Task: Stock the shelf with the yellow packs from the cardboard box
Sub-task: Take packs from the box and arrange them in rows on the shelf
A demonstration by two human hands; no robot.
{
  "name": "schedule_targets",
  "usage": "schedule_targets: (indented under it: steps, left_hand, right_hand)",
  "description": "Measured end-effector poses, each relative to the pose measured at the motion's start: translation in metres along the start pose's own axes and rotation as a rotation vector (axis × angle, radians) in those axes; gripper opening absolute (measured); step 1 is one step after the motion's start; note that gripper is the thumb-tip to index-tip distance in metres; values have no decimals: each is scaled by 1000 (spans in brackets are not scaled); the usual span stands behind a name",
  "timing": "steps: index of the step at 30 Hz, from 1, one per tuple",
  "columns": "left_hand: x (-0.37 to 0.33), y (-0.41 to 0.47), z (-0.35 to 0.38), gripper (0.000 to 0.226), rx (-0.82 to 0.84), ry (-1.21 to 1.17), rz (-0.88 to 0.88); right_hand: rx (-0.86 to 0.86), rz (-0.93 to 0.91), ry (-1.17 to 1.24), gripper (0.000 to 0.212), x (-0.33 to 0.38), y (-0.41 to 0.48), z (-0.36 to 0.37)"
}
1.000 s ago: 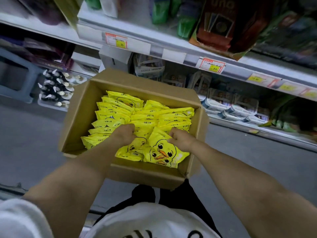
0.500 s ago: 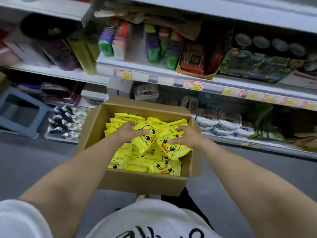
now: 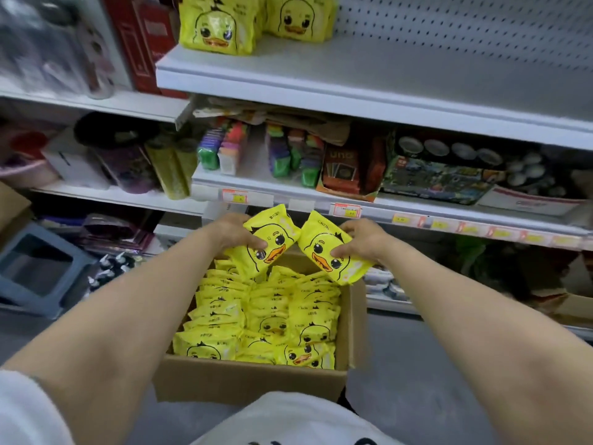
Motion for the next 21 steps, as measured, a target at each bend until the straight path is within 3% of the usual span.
schedule_targets:
  steps: [4, 7, 12, 21]
  left_hand:
    - [-49, -7, -28, 45, -1, 66, 81]
    - [-92, -13, -50, 35, -31, 143, 147]
    - [-163, -20, -87, 29, -115, 293, 285]
    - [-255, -10, -132, 35, -232, 564, 403]
  right_hand:
    - [-91, -44, 2, 53, 17, -3, -41]
    - [-176, -91, -25, 44, 35, -6, -75]
    - [-264, -193, -35, 30, 68, -20, -137]
    - [-432, -292, -165, 36, 116, -29, -232]
Point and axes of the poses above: each hand's wrist, its own y-axis towards the middle knuckle, its own z-axis out of the palm, x = y × z, the point moved 6 cm from there along y, towards the middle knuckle, and after that the axes turned 3 degrees about z, right-handed, at the moved point
